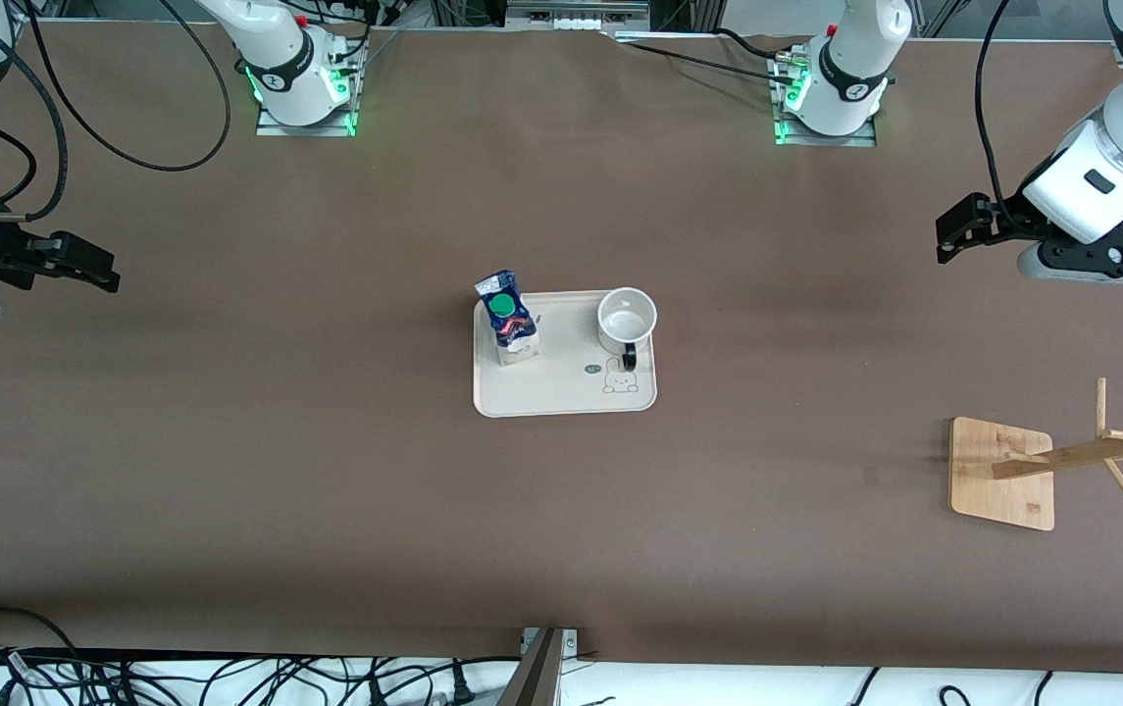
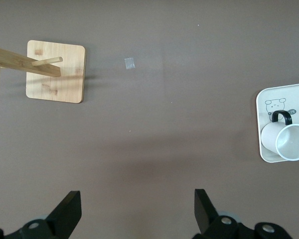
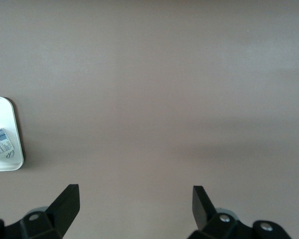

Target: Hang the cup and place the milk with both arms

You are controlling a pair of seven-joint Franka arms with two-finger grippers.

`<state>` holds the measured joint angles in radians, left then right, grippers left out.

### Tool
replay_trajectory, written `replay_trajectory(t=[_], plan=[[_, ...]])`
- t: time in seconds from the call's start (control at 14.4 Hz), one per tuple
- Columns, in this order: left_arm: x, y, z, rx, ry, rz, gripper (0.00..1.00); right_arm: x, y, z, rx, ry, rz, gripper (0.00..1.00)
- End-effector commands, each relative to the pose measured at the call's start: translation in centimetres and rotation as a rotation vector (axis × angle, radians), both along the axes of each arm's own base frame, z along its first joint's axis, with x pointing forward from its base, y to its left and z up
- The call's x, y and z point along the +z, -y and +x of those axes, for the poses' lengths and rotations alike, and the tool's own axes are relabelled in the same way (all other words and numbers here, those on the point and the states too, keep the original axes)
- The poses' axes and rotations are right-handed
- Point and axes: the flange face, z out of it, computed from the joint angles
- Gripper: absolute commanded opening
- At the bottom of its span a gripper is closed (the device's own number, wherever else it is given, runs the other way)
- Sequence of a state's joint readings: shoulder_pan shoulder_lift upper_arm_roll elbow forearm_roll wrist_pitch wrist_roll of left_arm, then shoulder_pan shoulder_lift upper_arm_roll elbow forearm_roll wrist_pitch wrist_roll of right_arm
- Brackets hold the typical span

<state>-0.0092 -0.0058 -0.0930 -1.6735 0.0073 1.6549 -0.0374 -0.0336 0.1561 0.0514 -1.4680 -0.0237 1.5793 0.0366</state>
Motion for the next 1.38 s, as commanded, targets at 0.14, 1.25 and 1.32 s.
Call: replay_trajectory(t=[0.14, 1.25, 1.32], plan=[[0.7, -0.2, -0.5, -0.012, 0.002, 0.020, 1.00, 0.2, 0.0, -0.3, -0.010, 0.005, 0.017, 1.00], [0.3, -0.4, -0.6, -0.014, -0.025, 0.020, 1.00, -3.2, -8.8, 0.3, 0.114, -0.055, 0.071, 1.00], [0.3, -0.4, -0.6, -0.014, -0.025, 0.020, 1.00, -4.6, -10.1, 0.5, 0.134, -0.083, 0.070, 1.00]])
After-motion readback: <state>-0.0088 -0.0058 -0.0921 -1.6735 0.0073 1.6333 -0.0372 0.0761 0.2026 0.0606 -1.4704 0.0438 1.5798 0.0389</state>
